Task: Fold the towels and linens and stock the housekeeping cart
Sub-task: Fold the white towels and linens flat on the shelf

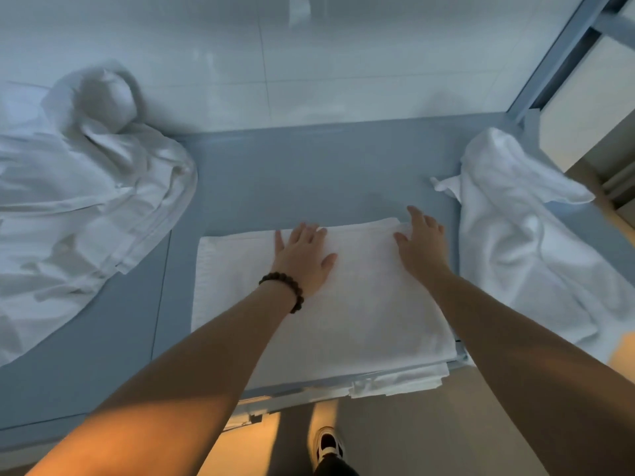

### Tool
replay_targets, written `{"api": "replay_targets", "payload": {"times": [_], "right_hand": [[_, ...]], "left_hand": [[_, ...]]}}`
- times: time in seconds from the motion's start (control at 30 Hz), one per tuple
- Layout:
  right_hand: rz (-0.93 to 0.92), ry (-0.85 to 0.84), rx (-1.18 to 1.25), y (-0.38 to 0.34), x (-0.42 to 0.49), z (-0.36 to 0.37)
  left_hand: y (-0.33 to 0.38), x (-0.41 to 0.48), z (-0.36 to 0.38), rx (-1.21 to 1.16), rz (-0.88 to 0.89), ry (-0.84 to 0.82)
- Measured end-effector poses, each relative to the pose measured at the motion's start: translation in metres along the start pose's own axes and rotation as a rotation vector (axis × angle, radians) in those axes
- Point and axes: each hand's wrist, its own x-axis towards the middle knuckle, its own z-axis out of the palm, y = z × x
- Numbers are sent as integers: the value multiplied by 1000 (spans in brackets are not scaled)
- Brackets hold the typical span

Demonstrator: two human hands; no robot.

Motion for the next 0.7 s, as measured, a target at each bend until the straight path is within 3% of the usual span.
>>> {"api": "replay_targets", "payload": {"times": [0.13,0.27,0.4,0.7], "right_hand": [[196,-76,297,3,24,-6],[123,-102,442,8,27,-9],[37,-123,399,10,28,-12],[-14,-116,286,19,18,-11]], "left_hand": [[35,33,16,2,150,-91],[43,53,13,-21,93,-72],[43,64,6,44,117,14],[31,62,-3,-119,131,-124]]}}
